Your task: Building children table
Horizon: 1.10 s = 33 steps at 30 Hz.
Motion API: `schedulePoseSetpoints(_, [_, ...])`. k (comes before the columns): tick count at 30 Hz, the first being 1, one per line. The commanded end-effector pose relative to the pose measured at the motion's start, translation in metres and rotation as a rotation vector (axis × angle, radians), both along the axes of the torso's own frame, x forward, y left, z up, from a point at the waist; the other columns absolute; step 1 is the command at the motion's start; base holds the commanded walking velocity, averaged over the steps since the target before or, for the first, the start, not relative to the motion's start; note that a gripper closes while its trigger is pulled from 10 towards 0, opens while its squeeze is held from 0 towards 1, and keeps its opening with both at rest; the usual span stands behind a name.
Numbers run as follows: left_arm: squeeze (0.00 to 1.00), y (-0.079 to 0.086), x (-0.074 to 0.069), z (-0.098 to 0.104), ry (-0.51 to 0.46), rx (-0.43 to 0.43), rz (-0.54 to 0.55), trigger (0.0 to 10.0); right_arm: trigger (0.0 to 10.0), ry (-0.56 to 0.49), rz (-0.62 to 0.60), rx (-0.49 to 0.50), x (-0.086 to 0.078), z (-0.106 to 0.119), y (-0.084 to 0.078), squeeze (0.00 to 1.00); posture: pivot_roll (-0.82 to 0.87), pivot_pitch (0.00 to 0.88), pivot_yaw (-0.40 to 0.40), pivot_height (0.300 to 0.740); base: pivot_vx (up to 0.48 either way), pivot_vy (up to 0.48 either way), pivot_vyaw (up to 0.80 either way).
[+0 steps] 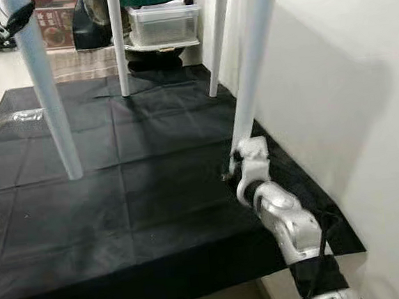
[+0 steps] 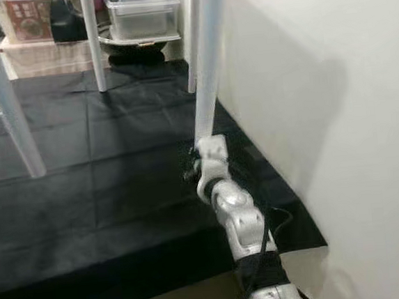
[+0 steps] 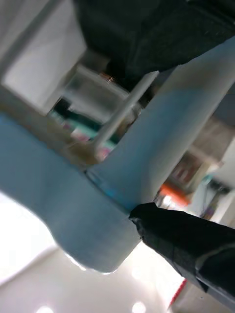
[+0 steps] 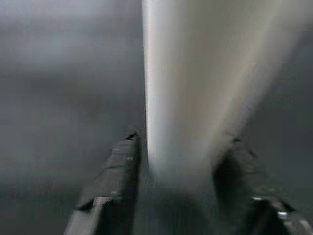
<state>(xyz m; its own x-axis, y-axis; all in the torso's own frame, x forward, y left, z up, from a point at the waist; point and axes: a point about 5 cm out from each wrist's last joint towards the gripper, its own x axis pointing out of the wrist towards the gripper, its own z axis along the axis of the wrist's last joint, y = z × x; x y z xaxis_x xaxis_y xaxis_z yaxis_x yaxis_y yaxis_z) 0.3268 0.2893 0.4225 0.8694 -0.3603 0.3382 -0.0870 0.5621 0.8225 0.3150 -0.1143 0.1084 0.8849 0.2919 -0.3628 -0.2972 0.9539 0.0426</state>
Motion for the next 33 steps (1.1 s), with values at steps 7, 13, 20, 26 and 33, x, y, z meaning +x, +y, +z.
schedulePoseSetpoints(7, [0.0,-0.01,-0.006,-0.044,0.044,-0.125,-0.123,10.0,10.0,-0.035,-0.042,-0.026,-0.01,0.005,-0.02,1.0,0.0,0.0,-0.066,0.74,0.0,0.0,0.0])
schedulePoseSetpoints(13, [0.0,-0.023,-0.021,-0.074,0.064,-0.21,-0.179,10.0,10.0,-0.087,-0.05,-0.013,-0.02,0.014,-0.028,1.0,-0.01,0.0,-0.066,0.74,0.0,0.0,0.0])
schedulePoseSetpoints(20, [0.0,-0.049,-0.061,-0.151,0.181,-0.494,-0.159,10.0,10.0,-0.31,-0.239,-0.072,-0.027,0.047,-0.067,1.0,0.0,0.0,-0.083,0.74,0.0,0.0,0.0])
schedulePoseSetpoints(26, [0.0,-0.056,-0.071,-0.195,0.238,-0.648,-0.033,10.0,10.0,-0.351,-0.283,-0.125,-0.028,0.051,-0.07,0.0,0.0,0.0,-0.083,0.74,0.0,0.0,0.0])
schedulePoseSetpoints(33, [0.0,-0.079,-0.093,-0.26,0.388,-0.771,0.161,10.0,10.0,-0.335,-0.227,-0.147,-0.034,0.043,-0.06,0.0,0.01,0.0,-0.093,0.74,0.0,0.0,0.0])
